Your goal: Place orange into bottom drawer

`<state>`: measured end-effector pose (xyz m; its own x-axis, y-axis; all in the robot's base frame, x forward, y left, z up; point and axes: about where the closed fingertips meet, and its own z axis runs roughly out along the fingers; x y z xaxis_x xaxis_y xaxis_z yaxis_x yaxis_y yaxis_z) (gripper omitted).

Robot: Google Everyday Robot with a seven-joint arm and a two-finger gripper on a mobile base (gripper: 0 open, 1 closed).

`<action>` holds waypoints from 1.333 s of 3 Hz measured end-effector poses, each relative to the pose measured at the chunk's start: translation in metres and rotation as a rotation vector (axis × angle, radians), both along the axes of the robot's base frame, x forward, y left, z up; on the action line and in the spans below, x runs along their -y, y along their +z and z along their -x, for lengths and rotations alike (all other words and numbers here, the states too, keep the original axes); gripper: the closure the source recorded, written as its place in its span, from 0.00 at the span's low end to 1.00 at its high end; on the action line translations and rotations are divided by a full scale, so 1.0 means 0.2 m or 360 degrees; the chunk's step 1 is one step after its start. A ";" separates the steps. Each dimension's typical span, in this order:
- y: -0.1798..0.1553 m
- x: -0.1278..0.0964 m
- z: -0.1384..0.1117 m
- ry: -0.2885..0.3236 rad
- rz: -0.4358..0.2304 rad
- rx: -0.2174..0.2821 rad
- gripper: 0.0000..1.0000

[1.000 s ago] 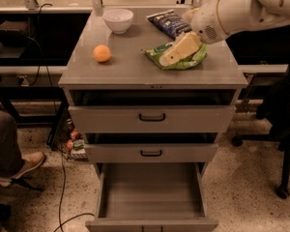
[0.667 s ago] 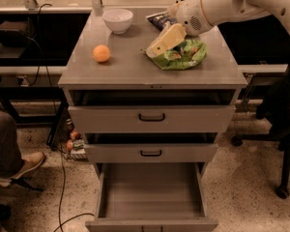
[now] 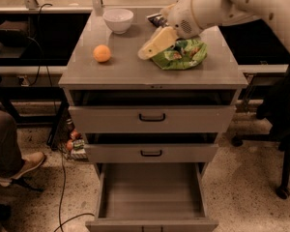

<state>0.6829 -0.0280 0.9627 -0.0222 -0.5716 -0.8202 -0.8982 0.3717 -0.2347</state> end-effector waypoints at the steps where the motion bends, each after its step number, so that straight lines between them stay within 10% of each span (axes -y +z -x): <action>1: -0.05 -0.18 -0.08 0.0023 -0.0050 0.0016 0.00; 4: -0.29 -0.57 -0.40 0.0016 -0.0053 -0.0080 0.00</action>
Offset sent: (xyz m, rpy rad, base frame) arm 0.0726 0.1206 -0.0398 0.0417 0.0163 0.0526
